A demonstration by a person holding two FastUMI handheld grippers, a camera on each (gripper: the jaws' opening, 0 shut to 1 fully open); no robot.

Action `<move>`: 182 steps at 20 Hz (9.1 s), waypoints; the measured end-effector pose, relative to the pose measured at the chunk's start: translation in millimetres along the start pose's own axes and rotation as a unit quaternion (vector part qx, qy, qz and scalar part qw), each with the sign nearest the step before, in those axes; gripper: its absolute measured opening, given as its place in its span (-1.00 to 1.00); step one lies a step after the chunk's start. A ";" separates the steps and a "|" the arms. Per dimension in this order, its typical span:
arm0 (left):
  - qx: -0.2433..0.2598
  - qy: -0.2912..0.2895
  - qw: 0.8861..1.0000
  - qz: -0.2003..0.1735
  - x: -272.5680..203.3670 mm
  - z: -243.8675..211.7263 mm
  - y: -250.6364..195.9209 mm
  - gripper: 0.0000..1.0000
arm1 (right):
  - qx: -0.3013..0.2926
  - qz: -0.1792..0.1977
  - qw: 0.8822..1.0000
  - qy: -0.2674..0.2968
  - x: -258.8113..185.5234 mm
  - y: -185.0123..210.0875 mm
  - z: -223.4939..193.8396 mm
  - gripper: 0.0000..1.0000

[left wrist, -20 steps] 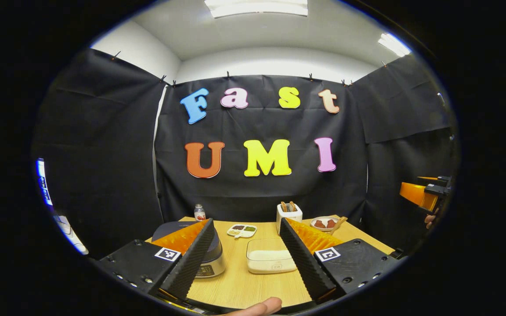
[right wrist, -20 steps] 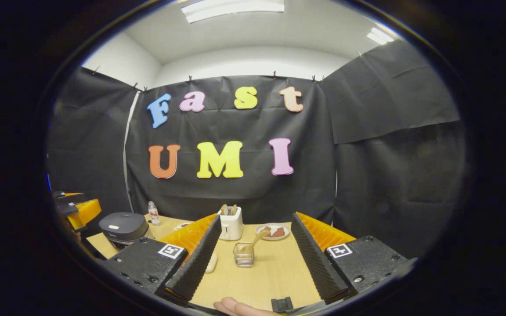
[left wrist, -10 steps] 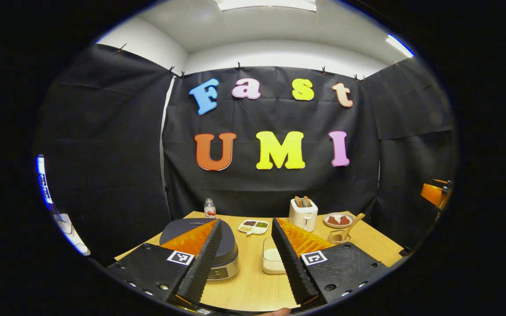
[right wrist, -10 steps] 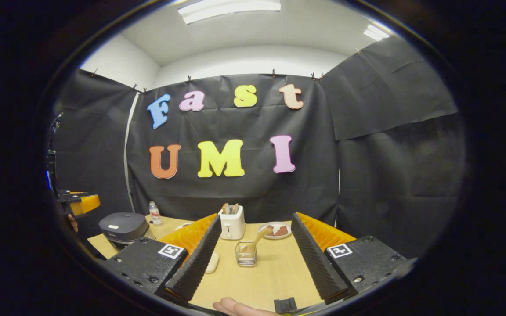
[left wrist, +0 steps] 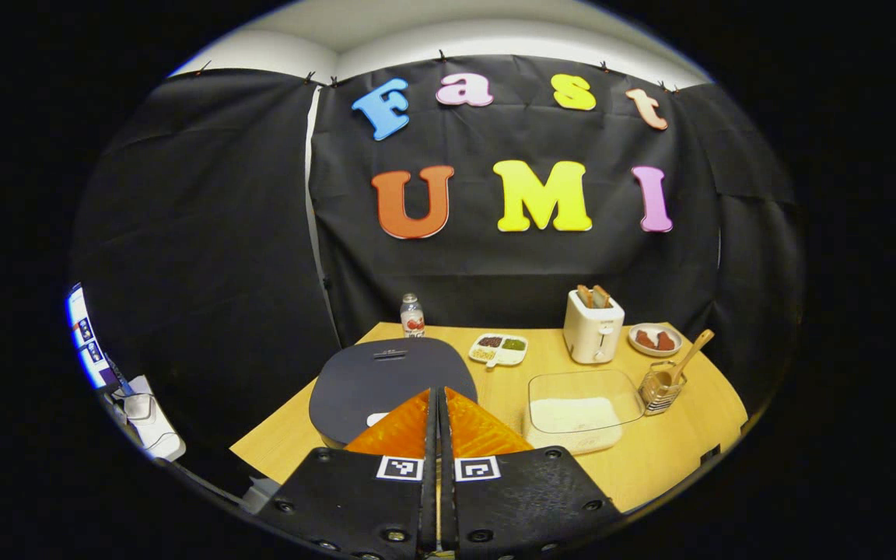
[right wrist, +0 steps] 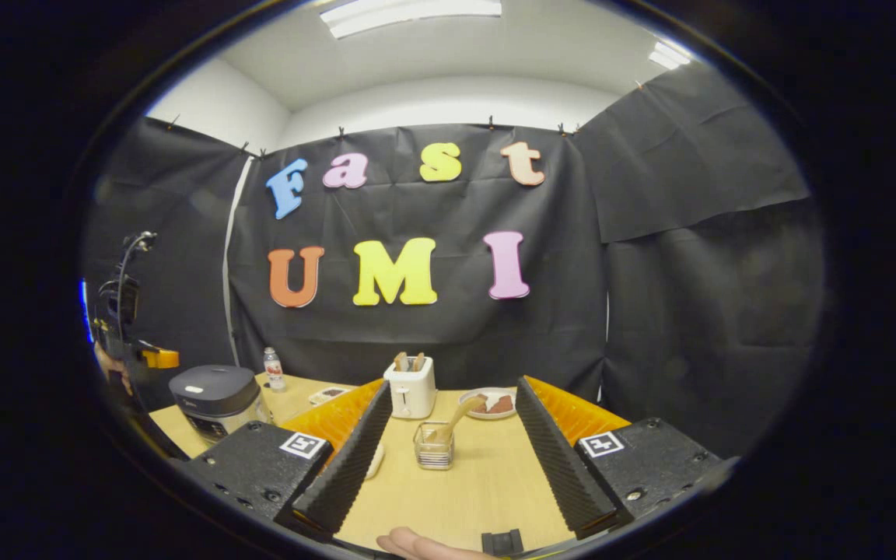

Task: Close the left gripper, press the button to open the rice cooker; take a wooden spoon from the chopstick holder with the right hand, scoop a spoonful of rice and pour it into the rice cooker, then put the wooden spoon back into the chopstick holder.

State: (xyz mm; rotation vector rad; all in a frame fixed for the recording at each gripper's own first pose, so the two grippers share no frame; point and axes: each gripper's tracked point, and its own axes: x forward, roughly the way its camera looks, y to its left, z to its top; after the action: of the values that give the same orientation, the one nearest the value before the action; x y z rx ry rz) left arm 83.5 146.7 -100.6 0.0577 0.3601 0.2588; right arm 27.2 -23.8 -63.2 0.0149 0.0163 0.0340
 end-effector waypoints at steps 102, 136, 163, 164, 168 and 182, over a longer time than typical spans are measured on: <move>-0.030 -0.135 0.985 -0.104 -131.1 -81.7 -56.3 0.90 | -0.038 0.105 0.994 0.003 235.0 161.0 -61.8 -0.69; -0.027 -0.117 0.989 -0.091 -119.6 -103.9 -33.0 0.91 | 0.334 0.153 0.857 0.362 264.4 271.0 -259.9 -0.72; -0.026 -0.129 0.987 -0.097 -139.9 -102.7 -20.7 1.00 | 0.640 0.238 0.681 0.265 225.0 245.8 -111.0 -0.73; -0.027 -0.130 0.986 -0.097 -140.6 -103.0 -18.8 0.90 | 0.628 0.242 0.690 0.266 224.6 254.9 -103.5 -0.73; -0.032 -0.134 0.986 -0.092 -144.2 -104.1 -4.6 0.90 | 0.591 0.258 0.713 0.277 223.1 302.9 -77.8 -0.73; -0.049 -0.152 0.984 -0.074 -158.4 -113.5 45.4 0.90 | 0.318 0.249 0.865 0.296 236.1 474.5 -95.2 -0.72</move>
State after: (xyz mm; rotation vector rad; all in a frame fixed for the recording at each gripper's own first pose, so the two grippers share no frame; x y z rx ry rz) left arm -110.9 150.4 -148.0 -0.0271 0.0459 0.1174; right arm 245.5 459.7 -155.0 0.6765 0.6452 0.5543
